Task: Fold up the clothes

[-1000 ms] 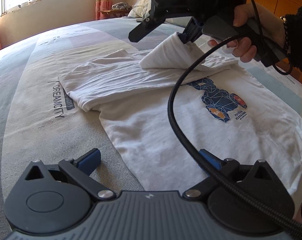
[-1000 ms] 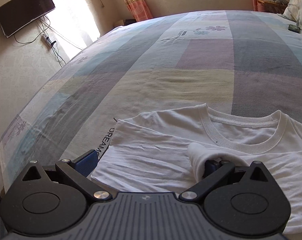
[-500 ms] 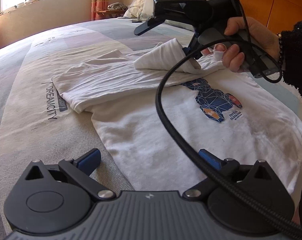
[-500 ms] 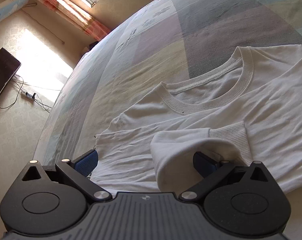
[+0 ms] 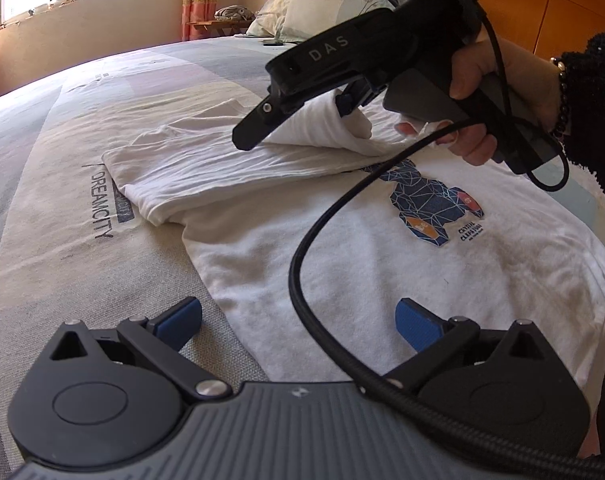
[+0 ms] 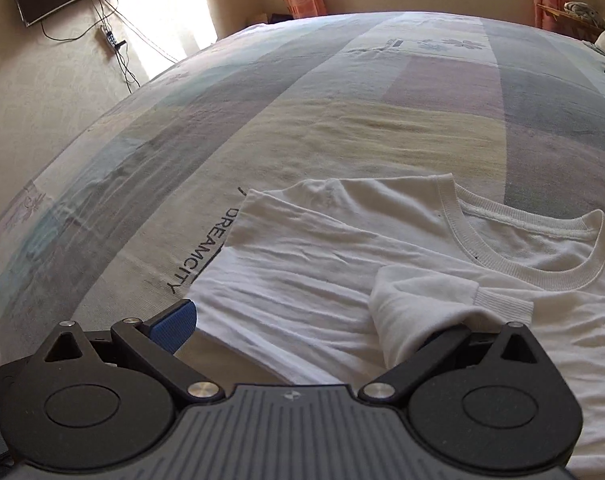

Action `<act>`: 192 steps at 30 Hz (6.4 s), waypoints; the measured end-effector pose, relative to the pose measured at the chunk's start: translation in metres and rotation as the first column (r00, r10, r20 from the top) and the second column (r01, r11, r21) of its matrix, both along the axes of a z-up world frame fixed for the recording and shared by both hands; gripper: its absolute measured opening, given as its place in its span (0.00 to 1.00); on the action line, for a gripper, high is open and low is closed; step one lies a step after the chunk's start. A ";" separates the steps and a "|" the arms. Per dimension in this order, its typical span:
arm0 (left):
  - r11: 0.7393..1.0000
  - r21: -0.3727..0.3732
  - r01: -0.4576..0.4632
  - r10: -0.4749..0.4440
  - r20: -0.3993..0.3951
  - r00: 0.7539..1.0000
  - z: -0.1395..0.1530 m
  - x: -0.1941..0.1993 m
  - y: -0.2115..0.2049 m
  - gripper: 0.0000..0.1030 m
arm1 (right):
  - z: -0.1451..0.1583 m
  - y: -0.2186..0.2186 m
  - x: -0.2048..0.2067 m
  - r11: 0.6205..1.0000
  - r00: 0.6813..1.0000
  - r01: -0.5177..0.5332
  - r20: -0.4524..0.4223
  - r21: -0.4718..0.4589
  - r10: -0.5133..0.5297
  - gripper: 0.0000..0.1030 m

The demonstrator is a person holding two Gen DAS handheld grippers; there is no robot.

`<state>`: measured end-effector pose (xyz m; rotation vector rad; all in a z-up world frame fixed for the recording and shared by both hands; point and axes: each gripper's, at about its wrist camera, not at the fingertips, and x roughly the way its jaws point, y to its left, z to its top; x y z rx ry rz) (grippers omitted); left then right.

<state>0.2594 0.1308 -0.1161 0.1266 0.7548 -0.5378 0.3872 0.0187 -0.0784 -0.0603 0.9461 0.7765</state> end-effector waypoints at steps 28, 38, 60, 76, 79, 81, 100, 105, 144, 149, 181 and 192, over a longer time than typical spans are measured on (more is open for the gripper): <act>1.000 -0.008 0.030 -0.030 0.006 1.000 0.000 -0.001 -0.007 0.99 | 0.025 -0.082 0.010 0.905 0.967 0.246 -0.028 0.346 -0.252 1.00; 0.989 -0.068 0.129 -0.126 0.041 0.991 0.010 -0.009 -0.027 0.99 | 0.050 -0.225 0.003 0.798 0.805 0.552 0.096 0.243 -0.586 1.00; 0.941 -0.242 -0.235 0.220 -0.087 0.972 0.072 0.073 -0.046 0.99 | -0.044 -0.228 -0.061 0.936 0.953 0.240 0.121 0.257 -0.278 1.00; 0.869 0.110 -0.483 0.494 -0.131 0.860 0.010 0.144 -0.075 0.97 | -0.047 -0.224 -0.078 0.963 0.966 0.093 0.213 0.252 -0.149 1.00; 0.869 0.025 -0.495 0.493 -0.149 0.857 0.014 0.132 -0.057 0.97 | -0.047 -0.224 -0.079 0.964 0.967 0.091 0.211 0.251 -0.146 1.00; 0.873 -0.043 -0.486 0.474 -0.161 0.866 0.018 0.129 -0.053 0.97 | -0.048 -0.225 -0.079 0.961 0.968 0.091 0.204 0.261 -0.147 1.00; 0.662 -0.475 -0.580 0.380 -0.454 0.806 -0.014 0.168 -0.011 0.69 | -0.049 -0.234 -0.076 0.944 0.975 0.104 0.155 0.313 -0.159 1.00; 0.637 -0.460 -0.618 0.416 -0.470 0.778 -0.028 0.167 0.007 0.18 | -0.049 -0.234 -0.076 0.943 0.975 0.106 0.151 0.315 -0.160 1.00; 0.812 -0.332 -0.480 0.435 -0.202 0.877 0.017 0.186 -0.025 0.05 | -0.044 -0.272 -0.014 0.821 0.763 0.550 0.494 -0.157 -0.417 1.00; 0.802 -0.326 -0.500 0.441 -0.241 0.864 -0.001 0.188 -0.025 0.05 | -0.047 -0.295 -0.021 0.755 0.699 0.647 0.481 -0.109 -0.529 1.00; 0.854 -0.290 -0.432 0.391 -0.191 0.900 0.002 0.176 -0.017 0.06 | -0.002 -0.297 0.046 0.843 0.812 0.536 0.250 0.040 -0.528 1.00; 0.933 -0.145 -0.329 0.315 -0.109 0.943 0.044 0.165 -0.079 0.54 | -0.039 -0.258 -0.005 0.916 0.902 0.368 0.181 0.158 -0.393 1.00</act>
